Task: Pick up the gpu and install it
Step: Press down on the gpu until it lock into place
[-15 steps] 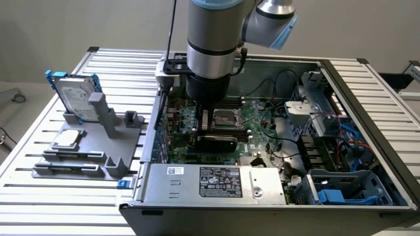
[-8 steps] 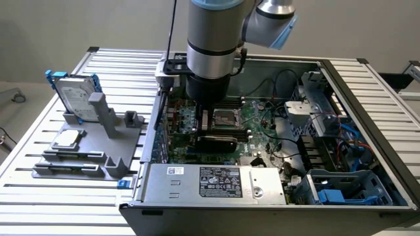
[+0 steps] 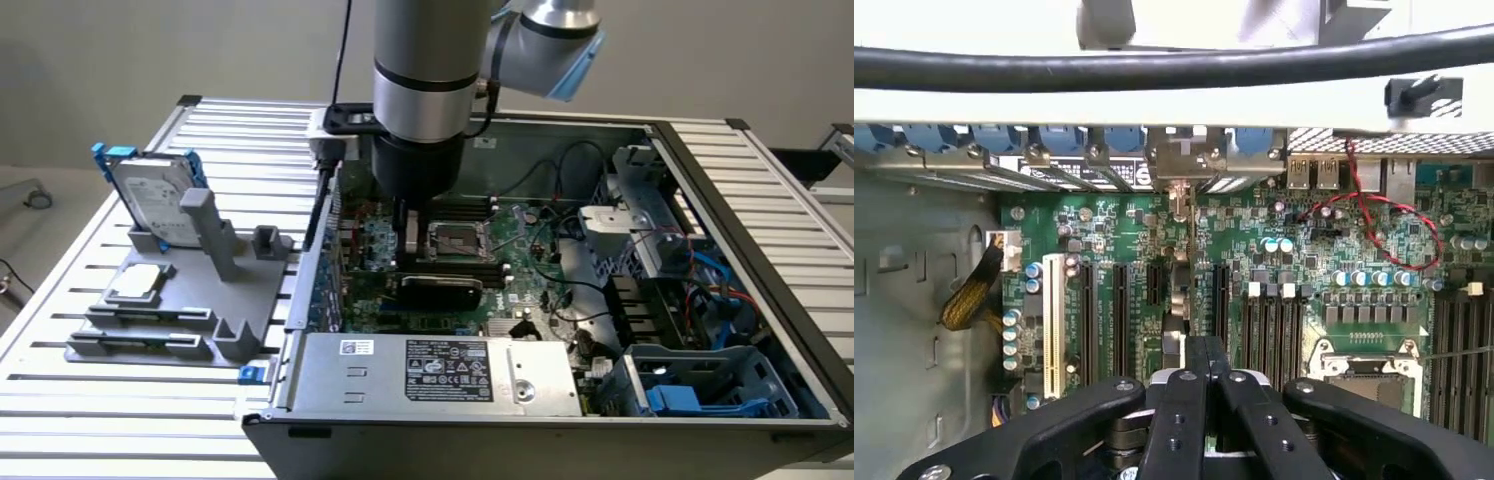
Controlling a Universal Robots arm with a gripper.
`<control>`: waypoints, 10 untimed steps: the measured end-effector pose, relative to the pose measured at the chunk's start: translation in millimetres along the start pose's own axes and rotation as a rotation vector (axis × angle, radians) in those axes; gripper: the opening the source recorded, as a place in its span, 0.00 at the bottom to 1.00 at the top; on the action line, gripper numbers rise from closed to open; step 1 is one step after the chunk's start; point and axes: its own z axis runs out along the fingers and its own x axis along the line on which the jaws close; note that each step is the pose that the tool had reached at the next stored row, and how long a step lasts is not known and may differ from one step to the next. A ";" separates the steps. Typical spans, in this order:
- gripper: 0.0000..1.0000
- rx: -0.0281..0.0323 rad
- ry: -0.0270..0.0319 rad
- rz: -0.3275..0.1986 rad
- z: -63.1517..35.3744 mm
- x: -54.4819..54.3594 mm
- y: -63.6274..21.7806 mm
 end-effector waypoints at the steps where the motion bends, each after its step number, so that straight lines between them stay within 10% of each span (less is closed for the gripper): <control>1: 0.11 -0.0007 -0.0001 0.000 -1.5 -0.1 1.8; 10: 0.11 -0.0120 0.0000 -0.001 -6.7 -0.3 25.3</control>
